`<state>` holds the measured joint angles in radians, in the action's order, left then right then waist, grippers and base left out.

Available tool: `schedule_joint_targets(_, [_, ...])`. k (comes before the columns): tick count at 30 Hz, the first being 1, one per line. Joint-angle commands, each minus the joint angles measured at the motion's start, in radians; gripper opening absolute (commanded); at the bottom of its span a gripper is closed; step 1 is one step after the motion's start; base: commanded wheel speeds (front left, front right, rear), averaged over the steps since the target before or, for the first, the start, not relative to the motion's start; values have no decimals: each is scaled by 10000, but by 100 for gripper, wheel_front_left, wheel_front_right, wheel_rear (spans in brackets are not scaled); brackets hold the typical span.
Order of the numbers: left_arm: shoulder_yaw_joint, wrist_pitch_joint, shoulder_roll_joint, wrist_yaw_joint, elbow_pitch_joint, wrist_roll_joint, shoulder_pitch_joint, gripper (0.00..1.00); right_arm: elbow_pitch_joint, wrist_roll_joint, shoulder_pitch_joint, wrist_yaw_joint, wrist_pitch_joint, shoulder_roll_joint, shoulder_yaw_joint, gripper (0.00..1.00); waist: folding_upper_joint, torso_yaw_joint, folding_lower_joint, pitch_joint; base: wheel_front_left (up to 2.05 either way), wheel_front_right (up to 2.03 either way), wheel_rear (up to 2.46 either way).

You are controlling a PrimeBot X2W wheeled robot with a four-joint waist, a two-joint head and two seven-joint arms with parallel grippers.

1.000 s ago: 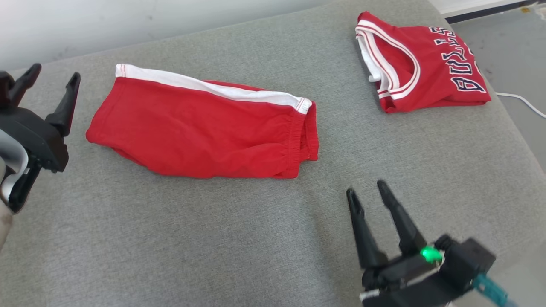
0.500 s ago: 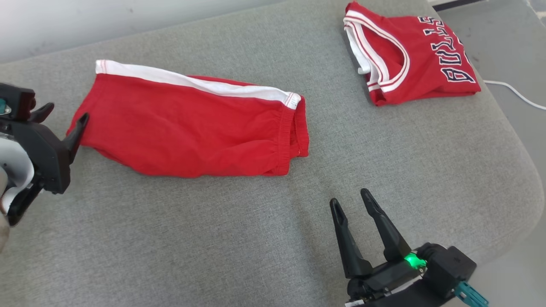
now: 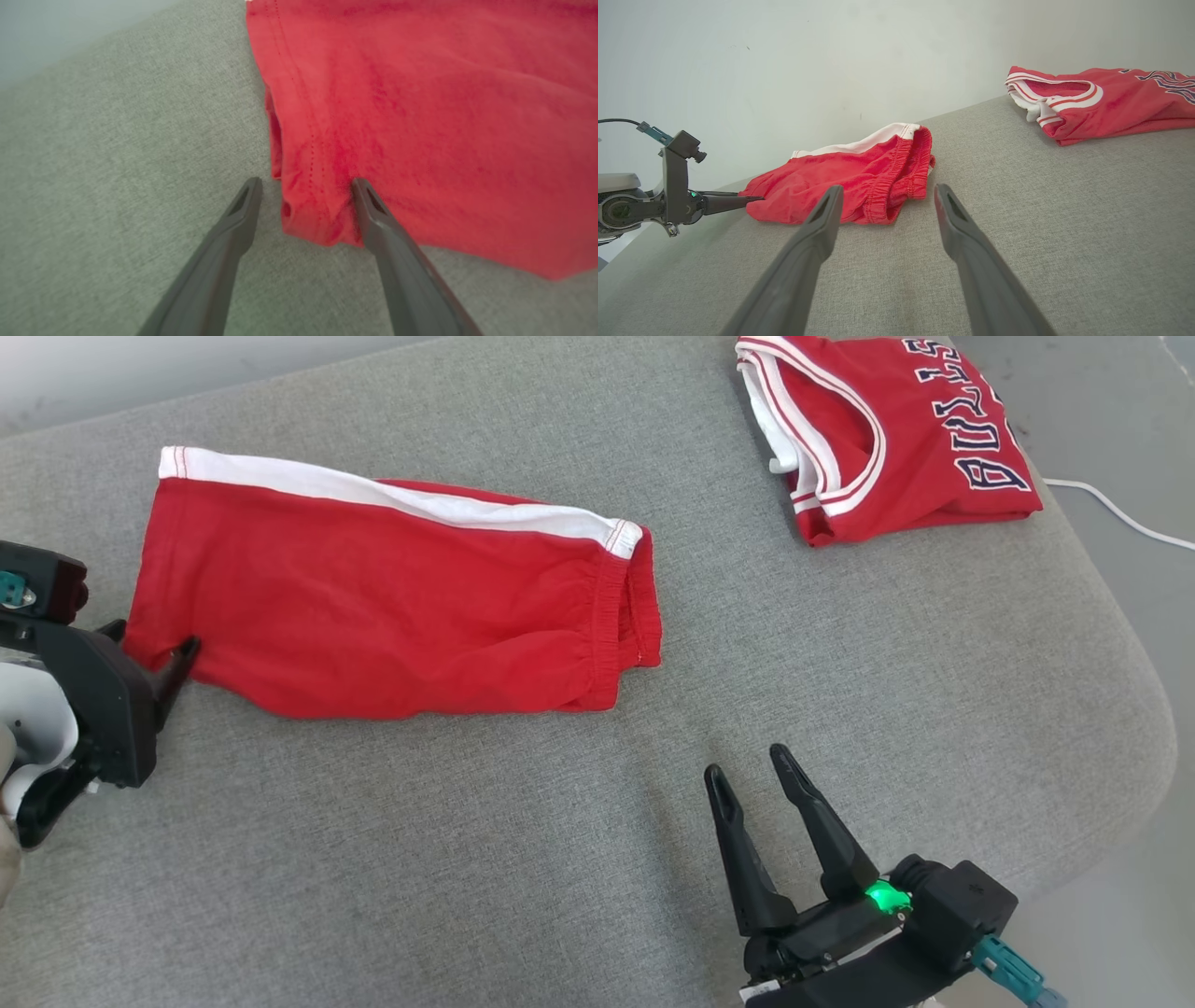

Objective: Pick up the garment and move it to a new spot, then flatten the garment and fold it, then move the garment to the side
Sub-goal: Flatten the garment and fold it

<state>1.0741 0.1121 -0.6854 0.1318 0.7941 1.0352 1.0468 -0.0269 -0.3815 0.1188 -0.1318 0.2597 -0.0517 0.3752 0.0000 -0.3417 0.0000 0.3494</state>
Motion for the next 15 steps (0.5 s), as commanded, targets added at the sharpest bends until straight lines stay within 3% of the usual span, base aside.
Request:
schedule_joint_targets(1, [77,90,34,-29,64,96,-83,100,-36,-76,91,28,47,18,45,100,0,-15,0,24,0,0,0])
schedule_joint_targets(2, [90,113,85,-29,58,181,-82,100,-53,-79,123,28,53,18,81,100,0,-17,0,36,0,0,0])
schedule_joint_targets(3, [112,122,127,-23,35,248,-65,63,-74,-91,154,28,56,19,107,100,0,-11,0,52,0,0,0])
schedule_joint_targets(4, [97,47,169,-22,1,335,-56,47,-79,-108,183,28,58,19,139,100,0,-2,0,68,0,0,0])
schedule_joint_targets(5, [74,-30,199,-22,-26,416,-36,0,-64,-134,214,28,59,19,154,100,0,11,0,82,0,0,0])
schedule_joint_targets(15, [46,-929,421,-28,-565,749,299,0,-200,-55,43,29,57,12,81,100,0,732,0,-422,0,0,0])
